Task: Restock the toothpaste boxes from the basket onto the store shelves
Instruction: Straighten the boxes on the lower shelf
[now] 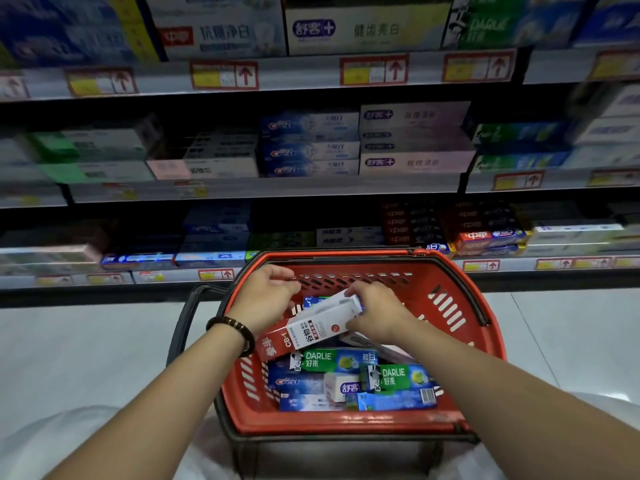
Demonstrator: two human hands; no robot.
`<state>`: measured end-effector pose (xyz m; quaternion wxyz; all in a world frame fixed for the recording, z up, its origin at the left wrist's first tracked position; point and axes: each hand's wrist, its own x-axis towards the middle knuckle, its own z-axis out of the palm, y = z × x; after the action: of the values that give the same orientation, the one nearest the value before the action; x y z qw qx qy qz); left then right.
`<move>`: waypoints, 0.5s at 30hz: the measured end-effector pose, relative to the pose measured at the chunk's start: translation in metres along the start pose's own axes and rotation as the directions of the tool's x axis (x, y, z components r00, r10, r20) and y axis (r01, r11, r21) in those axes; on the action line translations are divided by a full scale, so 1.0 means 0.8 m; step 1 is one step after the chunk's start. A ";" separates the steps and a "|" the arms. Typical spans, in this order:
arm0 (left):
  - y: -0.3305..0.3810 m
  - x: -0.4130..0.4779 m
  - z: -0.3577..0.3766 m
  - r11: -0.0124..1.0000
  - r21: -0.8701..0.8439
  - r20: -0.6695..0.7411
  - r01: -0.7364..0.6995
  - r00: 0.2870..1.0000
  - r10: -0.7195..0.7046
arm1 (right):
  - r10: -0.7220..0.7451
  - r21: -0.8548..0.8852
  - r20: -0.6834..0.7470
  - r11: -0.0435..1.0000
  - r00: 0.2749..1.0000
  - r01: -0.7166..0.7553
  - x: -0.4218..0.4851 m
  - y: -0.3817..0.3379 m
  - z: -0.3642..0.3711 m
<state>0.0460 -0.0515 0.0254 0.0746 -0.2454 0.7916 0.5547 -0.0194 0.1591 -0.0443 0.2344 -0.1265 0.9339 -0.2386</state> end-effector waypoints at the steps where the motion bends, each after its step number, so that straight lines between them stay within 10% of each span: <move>1: 0.001 -0.002 -0.002 1.000 -0.007 -0.002 -0.006 1.000 0.006 | -0.018 -0.054 0.018 0.998 1.000 0.019 0.001 -0.002 0.005; 15: 0.005 -0.010 -0.025 0.994 -0.038 -0.013 -0.106 0.994 0.106 | -0.122 -0.451 0.006 0.885 0.993 0.112 0.006 0.004 0.036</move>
<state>0.0537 -0.0661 0.0394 0.0358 -0.2077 0.7929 0.5718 -0.0093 0.1489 -0.0697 0.1734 -0.2307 0.9570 -0.0308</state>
